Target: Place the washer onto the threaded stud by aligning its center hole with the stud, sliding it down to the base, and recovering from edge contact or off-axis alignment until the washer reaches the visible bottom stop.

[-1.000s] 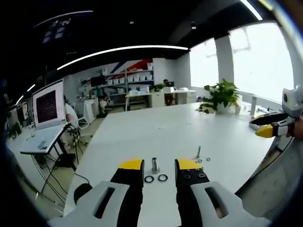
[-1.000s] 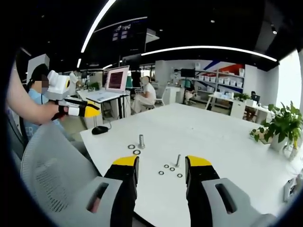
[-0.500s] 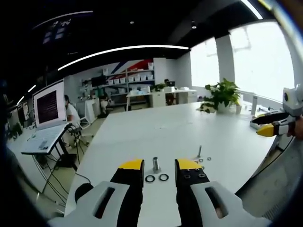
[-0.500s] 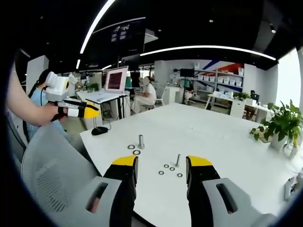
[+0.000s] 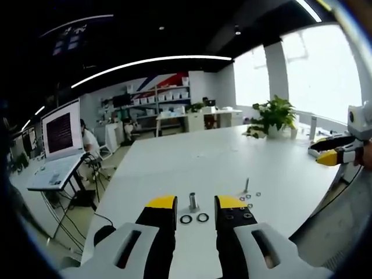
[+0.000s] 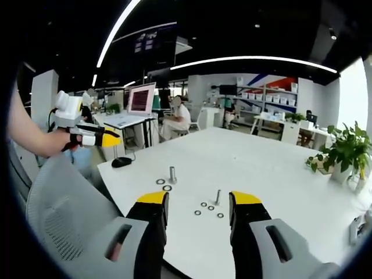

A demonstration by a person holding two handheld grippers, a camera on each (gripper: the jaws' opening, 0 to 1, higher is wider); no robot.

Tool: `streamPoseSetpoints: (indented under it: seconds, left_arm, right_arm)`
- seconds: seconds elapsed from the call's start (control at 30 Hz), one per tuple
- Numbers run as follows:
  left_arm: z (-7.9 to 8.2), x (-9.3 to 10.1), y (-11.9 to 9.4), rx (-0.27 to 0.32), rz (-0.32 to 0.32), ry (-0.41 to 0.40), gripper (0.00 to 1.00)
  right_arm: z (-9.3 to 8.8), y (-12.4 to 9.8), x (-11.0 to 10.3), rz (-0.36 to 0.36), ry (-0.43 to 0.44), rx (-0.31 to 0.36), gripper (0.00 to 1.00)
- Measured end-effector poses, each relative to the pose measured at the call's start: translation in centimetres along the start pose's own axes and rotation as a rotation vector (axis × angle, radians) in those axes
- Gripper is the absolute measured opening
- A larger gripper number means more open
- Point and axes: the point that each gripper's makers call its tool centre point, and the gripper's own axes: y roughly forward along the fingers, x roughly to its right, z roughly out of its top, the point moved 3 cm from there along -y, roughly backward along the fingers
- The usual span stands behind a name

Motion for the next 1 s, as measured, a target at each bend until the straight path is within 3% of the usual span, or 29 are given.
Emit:
streamPoseSetpoints:
  seconds: [0.4,0.67,0.8,0.87,0.93,0.97,1.0]
  left_arm:
    - [-0.6,0.2,0.3,-0.043,-0.011,0.009,0.23]
    - [-0.4,0.7,0.2,-0.032,-0.037,-0.001,0.23]
    - [0.1,-0.1,0.2,-0.012,-0.002,-0.008,0.21]
    - [-0.4,-0.3,0.5,-0.045,-0.001,-0.044,0.23]
    - [-0.9,-0.1,0.6,-0.070,-0.005,-0.033,0.23]
    - [-1.1,0.0,0.5,-0.093,0.002,0.010,0.23]
    - [-0.8,0.1,0.5,-0.069,0.000,0.029,0.23]
  right_arm:
    - [-0.3,0.0,0.3,-0.022,-0.010,-0.016,0.44]
    - [0.0,-0.5,1.1,-0.047,0.029,0.014,0.44]
    - [0.0,-0.1,1.4,-0.057,0.039,0.006,0.45]
    - [0.0,-0.1,1.4,-0.059,0.041,0.006,0.45]
    - [-0.2,-0.2,1.6,-0.069,0.042,0.000,0.45]
    - [-0.4,-0.2,1.7,-0.074,0.040,-0.008,0.45]
    - [-0.4,-0.2,1.8,-0.077,0.044,-0.011,0.45]
